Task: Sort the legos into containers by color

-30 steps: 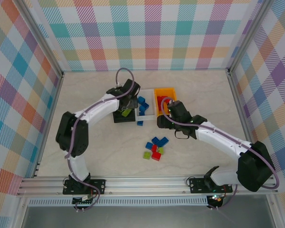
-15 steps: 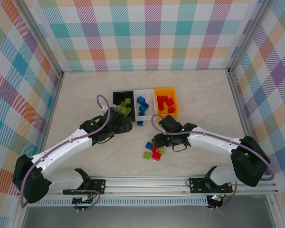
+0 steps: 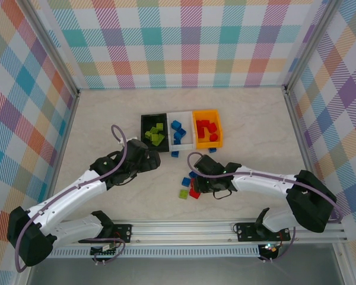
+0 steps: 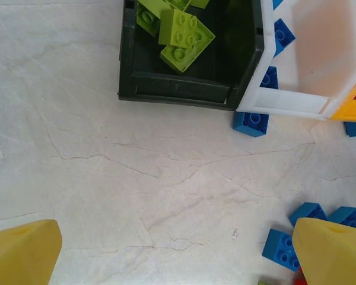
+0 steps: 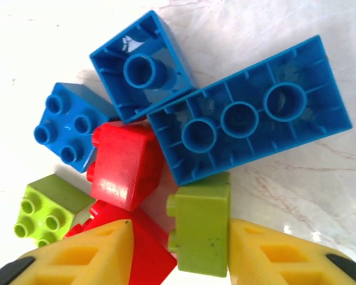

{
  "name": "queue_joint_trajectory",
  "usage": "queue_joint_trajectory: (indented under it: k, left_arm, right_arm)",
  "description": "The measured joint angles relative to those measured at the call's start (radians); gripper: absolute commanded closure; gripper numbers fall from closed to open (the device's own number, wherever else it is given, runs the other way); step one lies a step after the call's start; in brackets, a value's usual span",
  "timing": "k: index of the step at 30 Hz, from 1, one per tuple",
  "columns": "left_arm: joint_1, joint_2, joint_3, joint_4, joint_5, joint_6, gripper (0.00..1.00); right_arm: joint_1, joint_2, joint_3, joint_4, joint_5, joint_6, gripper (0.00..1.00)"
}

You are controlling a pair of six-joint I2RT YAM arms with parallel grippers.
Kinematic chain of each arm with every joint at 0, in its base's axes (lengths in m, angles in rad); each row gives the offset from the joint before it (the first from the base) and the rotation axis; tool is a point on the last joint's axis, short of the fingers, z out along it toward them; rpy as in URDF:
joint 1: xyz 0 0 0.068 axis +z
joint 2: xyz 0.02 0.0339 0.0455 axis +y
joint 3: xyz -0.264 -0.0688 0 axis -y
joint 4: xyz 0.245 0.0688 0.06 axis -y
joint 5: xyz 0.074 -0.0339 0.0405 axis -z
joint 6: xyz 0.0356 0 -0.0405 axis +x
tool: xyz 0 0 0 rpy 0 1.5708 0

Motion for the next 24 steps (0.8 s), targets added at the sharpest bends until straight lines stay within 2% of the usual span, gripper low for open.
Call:
queue_joint_trajectory:
  k: [4, 8, 10, 15, 17, 21, 24]
  left_arm:
    - [0.0, -0.005, -0.016, -0.003, 0.0, 0.0, 0.0]
    - [0.0, -0.008, -0.021, -0.003, 0.0, 0.0, 0.0]
    - [0.0, -0.008, -0.021, -0.003, 0.0, 0.0, 0.0]
    - [0.0, -0.005, -0.021, -0.003, -0.001, 0.0, 0.0]
    - [0.0, -0.005, -0.021, -0.004, -0.001, 0.0, 0.0]
    - [0.0, -0.005, -0.021, -0.006, -0.005, 0.0, 0.0]
    - [0.0, -0.005, -0.021, -0.008, -0.01, 0.0, 0.0]
  right_arm:
    - [0.0, -0.031, -0.027, -0.033, 0.044, 0.03, 0.5]
    - [0.0, -0.101, -0.047, -0.059, 0.071, 0.039, 0.52]
    - [0.0, -0.117, -0.047, -0.063, 0.083, 0.039, 0.49]
    - [0.0, -0.071, -0.043, -0.055, 0.075, 0.008, 0.47]
    - [0.0, -0.035, -0.021, -0.047, 0.065, -0.003, 0.47]
    - [0.0, 0.039, 0.005, -0.017, 0.062, -0.028, 0.56]
    - [0.0, 0.068, 0.005, -0.017, 0.062, -0.043, 0.57]
